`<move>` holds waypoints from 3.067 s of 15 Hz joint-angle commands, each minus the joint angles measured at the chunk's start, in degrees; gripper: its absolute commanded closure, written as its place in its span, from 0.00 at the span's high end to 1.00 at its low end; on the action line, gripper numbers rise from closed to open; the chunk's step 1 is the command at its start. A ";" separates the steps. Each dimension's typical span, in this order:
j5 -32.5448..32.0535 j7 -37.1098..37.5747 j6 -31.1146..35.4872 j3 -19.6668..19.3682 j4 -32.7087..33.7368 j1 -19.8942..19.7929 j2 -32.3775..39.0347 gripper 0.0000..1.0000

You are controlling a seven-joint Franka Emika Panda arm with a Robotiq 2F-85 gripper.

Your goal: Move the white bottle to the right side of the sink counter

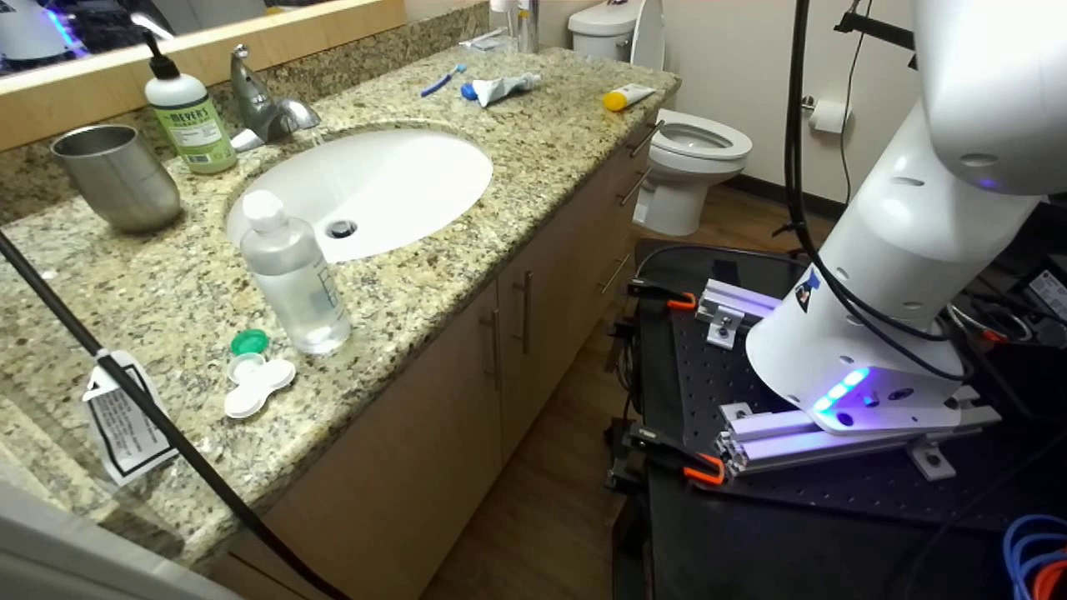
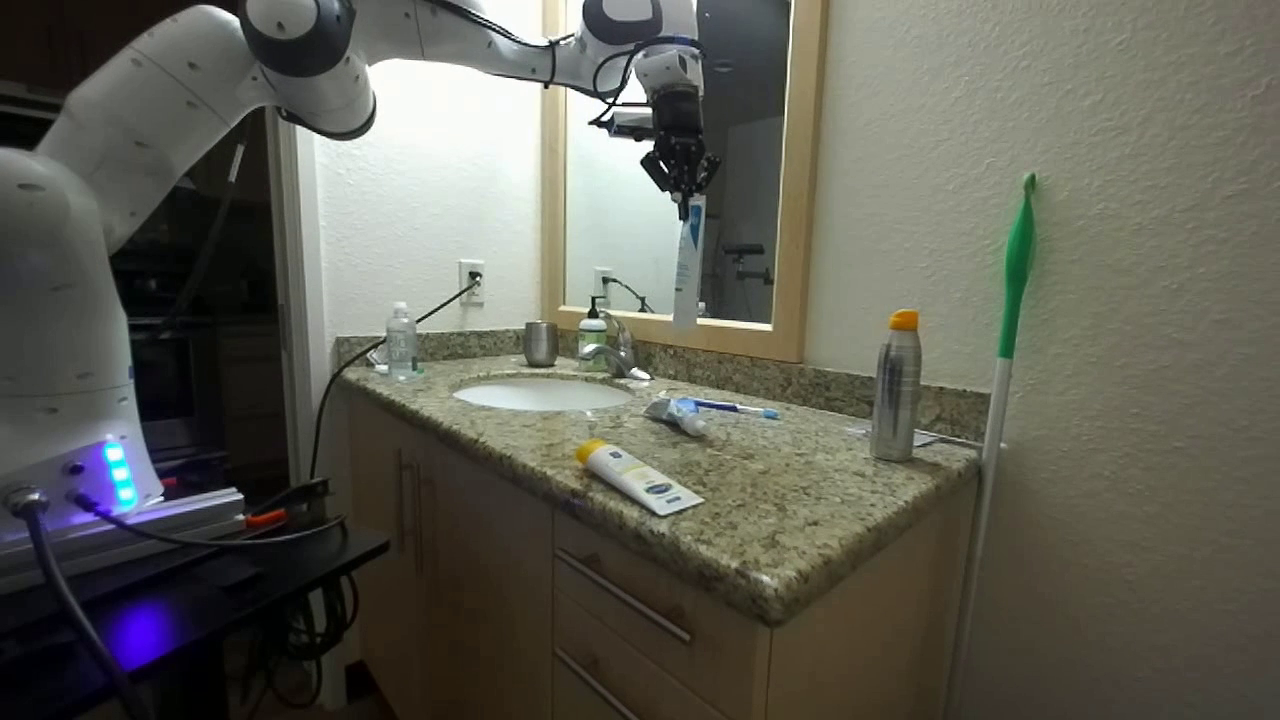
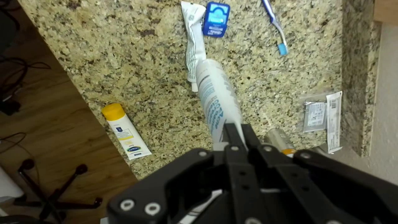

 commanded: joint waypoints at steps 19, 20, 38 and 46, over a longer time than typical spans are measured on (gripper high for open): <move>-4.79 51.82 -3.38 0.44 17.71 -12.98 22.67 0.02; -4.78 53.84 -5.61 0.71 18.03 -13.65 23.24 0.02; 32.43 68.25 -11.48 -24.13 13.48 -13.26 22.81 0.31; 18.81 67.37 -10.73 -14.40 23.32 -15.30 19.47 0.81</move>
